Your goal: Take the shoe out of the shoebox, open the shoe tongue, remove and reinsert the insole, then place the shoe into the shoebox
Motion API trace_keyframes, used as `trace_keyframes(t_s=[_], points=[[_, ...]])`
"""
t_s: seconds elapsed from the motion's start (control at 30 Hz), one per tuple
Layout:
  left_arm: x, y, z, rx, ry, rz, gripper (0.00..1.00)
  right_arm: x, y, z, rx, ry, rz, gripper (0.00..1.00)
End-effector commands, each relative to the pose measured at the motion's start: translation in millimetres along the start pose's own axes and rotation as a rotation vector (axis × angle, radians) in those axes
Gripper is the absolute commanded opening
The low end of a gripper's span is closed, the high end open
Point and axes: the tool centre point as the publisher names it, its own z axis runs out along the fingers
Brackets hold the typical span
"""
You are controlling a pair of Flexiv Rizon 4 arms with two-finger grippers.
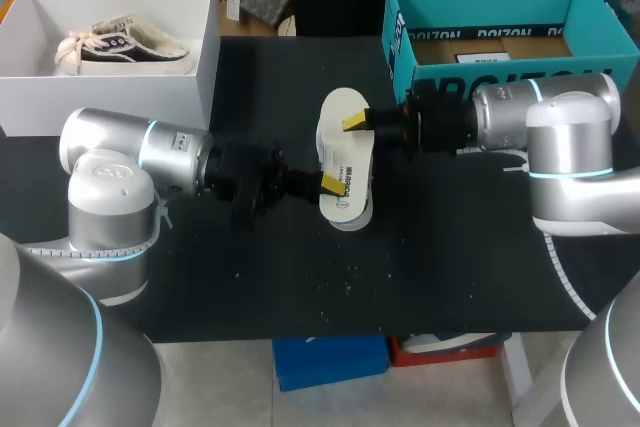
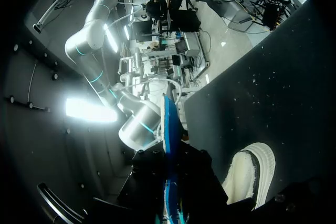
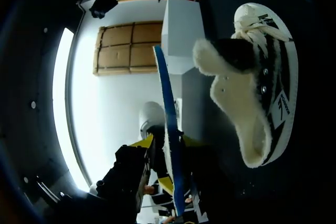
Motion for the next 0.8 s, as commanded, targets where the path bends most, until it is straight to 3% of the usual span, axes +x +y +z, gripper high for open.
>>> trace_keyframes(t_s=[0.03, 0.5, 0.53, 0.6, 0.8], points=[[0.1, -1, 1, -0.004, 0.002, 0.003, 0.0, -3.7, -0.5, 3, 0.003, 0.004, 0.011, 0.0], [0.1, -1, 1, -0.004, 0.002, 0.003, 0.0, -6.8, -1.2, 4, -0.002, 0.006, 0.021, 0.0], [-0.8, -1, -1, -0.028, 0.025, 0.003, 1.0, -6.8, -1.2, 4, -0.002, 0.006, 0.021, 0.0], [-4.2, -2, -7, -0.037, 0.085, 0.043, 1.0, -6.8, -1.2, 4, -0.002, 0.006, 0.021, 0.0], [-11.5, -6, -47, -0.095, 0.417, 0.091, 1.0, -6.8, -1.2, 4, -0.002, 0.006, 0.021, 0.0]])
